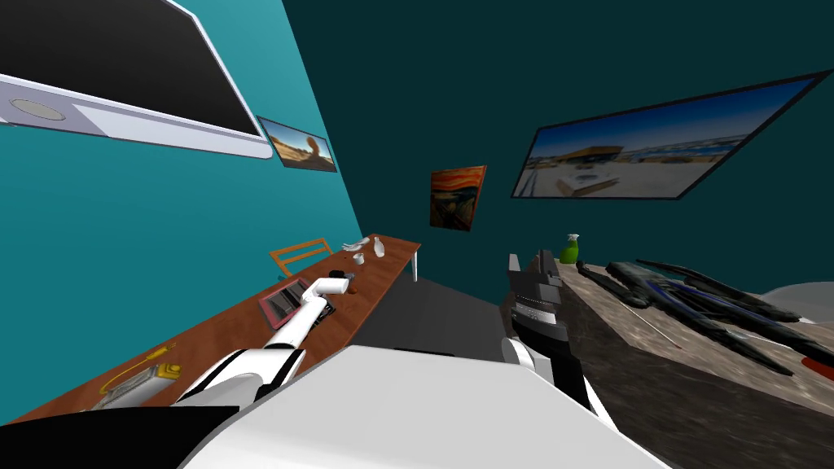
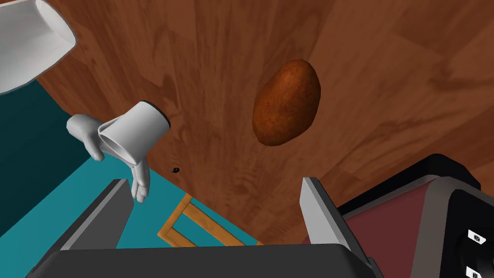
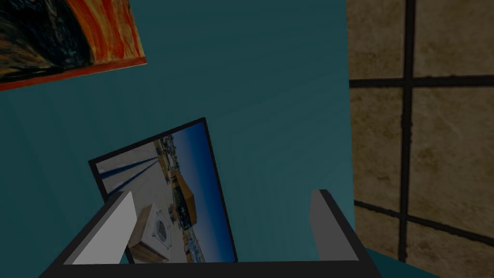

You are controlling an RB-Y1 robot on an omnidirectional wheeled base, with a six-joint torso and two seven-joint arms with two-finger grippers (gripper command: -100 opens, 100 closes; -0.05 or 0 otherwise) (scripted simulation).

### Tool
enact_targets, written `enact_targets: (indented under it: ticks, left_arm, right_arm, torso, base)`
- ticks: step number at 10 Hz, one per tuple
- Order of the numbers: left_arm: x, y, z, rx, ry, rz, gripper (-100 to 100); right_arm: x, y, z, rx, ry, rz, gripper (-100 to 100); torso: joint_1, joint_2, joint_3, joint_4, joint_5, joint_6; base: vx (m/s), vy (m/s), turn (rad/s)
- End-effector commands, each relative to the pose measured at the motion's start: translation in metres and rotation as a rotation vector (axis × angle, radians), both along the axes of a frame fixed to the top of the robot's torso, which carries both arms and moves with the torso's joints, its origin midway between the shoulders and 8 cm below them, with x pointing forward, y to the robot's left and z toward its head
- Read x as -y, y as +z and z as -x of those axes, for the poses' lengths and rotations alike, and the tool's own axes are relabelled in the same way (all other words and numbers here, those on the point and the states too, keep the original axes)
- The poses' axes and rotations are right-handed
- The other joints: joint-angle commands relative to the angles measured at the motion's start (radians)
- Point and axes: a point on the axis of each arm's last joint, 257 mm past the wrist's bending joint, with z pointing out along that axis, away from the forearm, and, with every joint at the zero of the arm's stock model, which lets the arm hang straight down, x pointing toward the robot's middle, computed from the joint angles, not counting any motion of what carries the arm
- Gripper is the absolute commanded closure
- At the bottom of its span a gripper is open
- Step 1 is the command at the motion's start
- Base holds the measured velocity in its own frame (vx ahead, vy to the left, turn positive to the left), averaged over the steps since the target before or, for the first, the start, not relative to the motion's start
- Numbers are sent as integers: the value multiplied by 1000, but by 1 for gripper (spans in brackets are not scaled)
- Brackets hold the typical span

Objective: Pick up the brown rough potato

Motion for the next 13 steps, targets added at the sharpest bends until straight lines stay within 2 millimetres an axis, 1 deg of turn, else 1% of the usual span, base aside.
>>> enact_targets:
  ticks: [1,3,6,7,8,9,10,11,12,13]
  left_arm:
    - [-3,-5,5,-33,14,7,-100]
    - [-5,-19,16,-101,41,31,-100]
    - [-1,-42,34,-191,70,71,-100]
    - [7,-61,51,-247,84,99,-100]
    - [12,-72,59,-273,89,113,-100]
    - [12,-72,59,-273,89,113,-100]
    - [7,-69,56,-266,86,109,-100]
    - [7,-69,57,-268,87,110,0]
    - [10,-80,62,-267,89,110,-100]
    - [12,-84,63,-267,90,110,-100]
  right_arm:
    - [0,0,0,0,0,0,0]
    - [0,0,0,0,0,0,0]
    - [0,0,0,0,0,0,0]
    - [0,0,0,0,0,0,0]
    - [0,0,0,0,0,0,0]
    - [0,0,0,0,0,0,0]
    - [0,0,0,0,0,0,0]
    - [0,0,0,0,0,0,0]
    - [0,0,0,0,0,0,0]
    - [0,0,0,0,0,0,0]
  torso:
    - [0,0,0,0,0,0]
    - [-2,1,1,0,0,0]
    - [-1,-3,-2,-1,0,0]
    - [-1,-3,-2,-1,0,0]
    - [-2,-4,-3,-1,0,0]
    - [-5,-5,-3,-1,-1,0]
    - [-7,-3,-2,-1,-1,0]
    - [-8,0,0,0,-1,0]
    - [-8,1,1,0,-2,0]
    - [-7,1,0,0,-1,0]
  base:
    - [28,95,-13]
    - [27,88,-24]
    - [77,107,-35]
    - [105,82,-67]
    - [117,44,-58]
    - [77,17,-10]
    - [26,4,3]
    - [7,2,-1]
    - [35,31,-17]
    - [46,49,-17]
